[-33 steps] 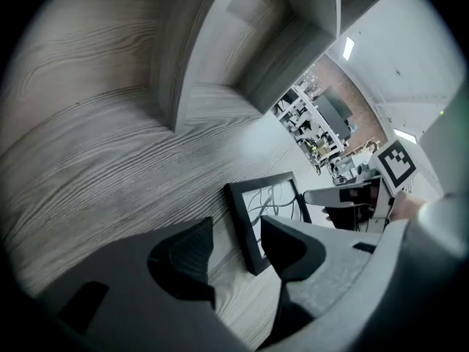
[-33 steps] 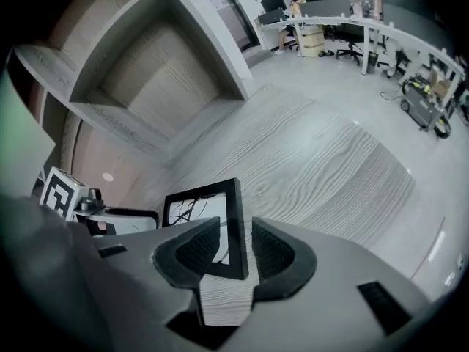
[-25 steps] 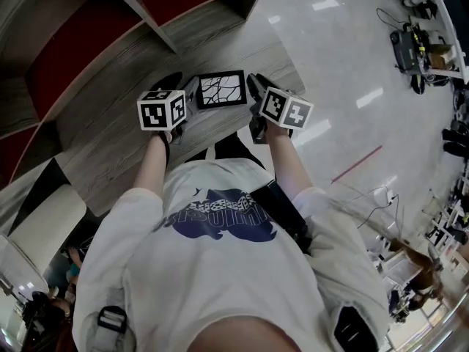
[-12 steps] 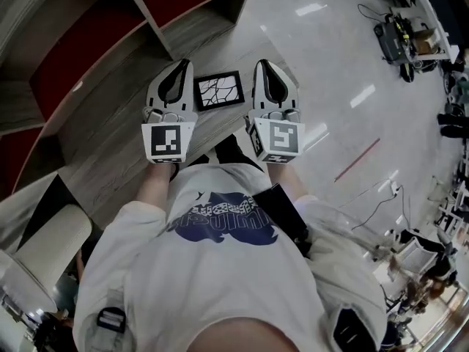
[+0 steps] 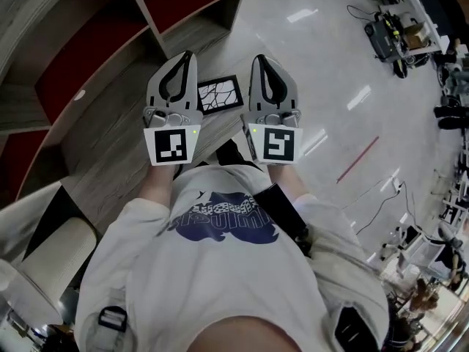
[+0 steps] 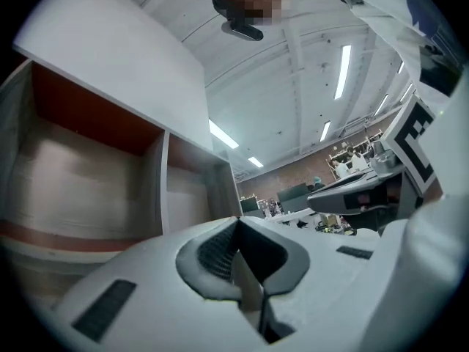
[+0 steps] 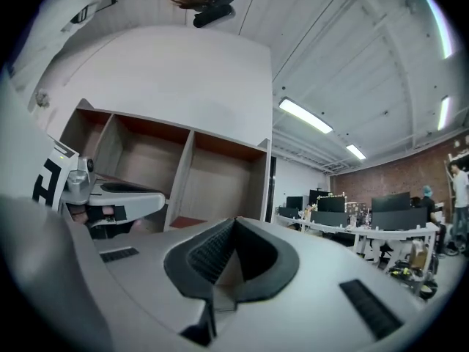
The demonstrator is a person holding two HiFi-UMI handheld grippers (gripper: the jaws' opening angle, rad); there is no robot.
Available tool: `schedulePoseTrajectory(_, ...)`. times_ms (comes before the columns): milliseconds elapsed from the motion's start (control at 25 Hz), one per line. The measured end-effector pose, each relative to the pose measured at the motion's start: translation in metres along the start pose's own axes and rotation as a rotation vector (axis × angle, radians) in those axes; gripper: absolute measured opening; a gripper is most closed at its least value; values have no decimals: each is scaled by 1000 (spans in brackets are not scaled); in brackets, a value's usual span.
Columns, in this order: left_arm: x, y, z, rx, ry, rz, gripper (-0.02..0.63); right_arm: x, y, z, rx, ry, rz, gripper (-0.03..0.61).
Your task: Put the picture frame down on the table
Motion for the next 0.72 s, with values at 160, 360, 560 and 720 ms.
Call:
schedulePoseTrajectory(160, 8, 2, 1, -11, 32, -17, 8, 10, 1, -4, -10, -5, -45, 0)
schedulePoseTrajectory(360, 10, 6, 2, -24, 65, -20, 8, 10, 3, -7, -5, -17, -36, 0)
schedulePoseTrajectory(560, 11, 13, 8, -10, 44, -32, 8, 14, 11, -10, -26, -29, -41, -2)
schedulePoseTrajectory(720, 10, 14, 8, -2, 1, -46, 8, 14, 10, -10, -52, -74, -25, -2)
Point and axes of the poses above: the fingertips, and each gripper's own axes: y forward along the fingers, z to its left, x out of its top, the point moved 4 cm from there along -y, backward along the fingers, and after that the axes turned 12 degrees about -y, right-handed, at the moved point
